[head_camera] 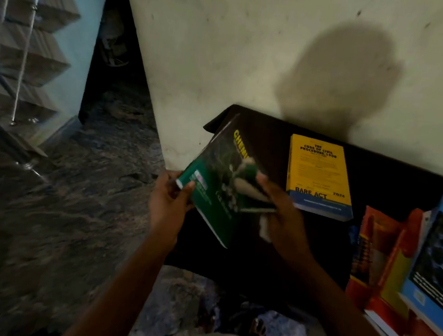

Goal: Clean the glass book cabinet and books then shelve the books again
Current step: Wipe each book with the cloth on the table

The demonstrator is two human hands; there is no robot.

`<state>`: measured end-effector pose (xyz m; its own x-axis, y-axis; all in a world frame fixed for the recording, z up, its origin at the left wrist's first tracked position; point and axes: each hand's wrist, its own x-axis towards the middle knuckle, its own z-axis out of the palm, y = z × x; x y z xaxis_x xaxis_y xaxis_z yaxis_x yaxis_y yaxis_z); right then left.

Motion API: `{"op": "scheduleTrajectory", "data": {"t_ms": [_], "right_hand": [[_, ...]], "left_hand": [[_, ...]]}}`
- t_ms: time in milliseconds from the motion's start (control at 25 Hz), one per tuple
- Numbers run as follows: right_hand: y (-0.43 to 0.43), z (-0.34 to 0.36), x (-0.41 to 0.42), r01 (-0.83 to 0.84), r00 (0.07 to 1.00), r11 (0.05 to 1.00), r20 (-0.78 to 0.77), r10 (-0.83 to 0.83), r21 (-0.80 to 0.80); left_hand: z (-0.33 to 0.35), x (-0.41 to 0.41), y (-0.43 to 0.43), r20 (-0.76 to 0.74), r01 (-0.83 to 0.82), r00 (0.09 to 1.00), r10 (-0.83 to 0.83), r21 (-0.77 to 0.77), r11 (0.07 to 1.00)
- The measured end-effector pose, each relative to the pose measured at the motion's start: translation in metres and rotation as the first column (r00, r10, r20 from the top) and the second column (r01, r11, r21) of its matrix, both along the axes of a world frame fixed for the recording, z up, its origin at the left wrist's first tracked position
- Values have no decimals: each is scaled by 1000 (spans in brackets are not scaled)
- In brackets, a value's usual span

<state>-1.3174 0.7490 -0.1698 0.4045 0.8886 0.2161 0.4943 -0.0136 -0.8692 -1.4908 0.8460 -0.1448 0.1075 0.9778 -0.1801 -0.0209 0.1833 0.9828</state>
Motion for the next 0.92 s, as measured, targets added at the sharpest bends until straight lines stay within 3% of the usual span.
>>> {"op": "scheduleTrajectory", "data": {"t_ms": [80, 200, 280, 360, 440, 480, 560, 600, 680, 800, 920], "right_hand": [[9, 30, 20, 90, 992, 991, 78, -98, 102], [20, 34, 39, 208, 978, 971, 6, -211, 120], [19, 19, 35, 197, 980, 980, -25, -196, 34], [15, -1, 28, 163, 986, 984, -37, -165, -69], [16, -16, 23, 164, 985, 975, -32, -170, -147], [20, -19, 22, 159, 985, 972, -32, -167, -174], [32, -16, 21, 128, 989, 973, -42, -139, -192], [42, -13, 19, 113, 992, 975, -27, -120, -191], [68, -6, 20, 110, 993, 975, 56, -101, -193], [121, -20, 33, 110, 973, 939, 229, -34, -327], [150, -50, 30, 89, 907, 835, 391, 158, -543]], "left_hand": [[19, -3, 6, -276, 118, 961, -21, 341, 933], [0, -7, 7, -560, 426, 828, 15, 647, 632], [-49, -14, 0, -690, 642, 721, -62, 632, 434], [-97, -26, -12, -810, 789, 579, -89, 529, 311], [-117, -39, -22, -881, 842, 467, -73, 418, 341], [-117, -44, -18, -870, 810, 482, -101, 399, 429], [-106, -45, -3, -778, 589, 619, -107, 370, 718], [-99, -45, 9, -734, 439, 671, -102, 283, 853], [-92, -44, 31, -640, 172, 762, -98, 55, 983], [-92, -47, 41, -249, -39, 968, -38, -298, 954], [-92, -58, 39, 65, -38, 995, 80, -495, 868]]}}
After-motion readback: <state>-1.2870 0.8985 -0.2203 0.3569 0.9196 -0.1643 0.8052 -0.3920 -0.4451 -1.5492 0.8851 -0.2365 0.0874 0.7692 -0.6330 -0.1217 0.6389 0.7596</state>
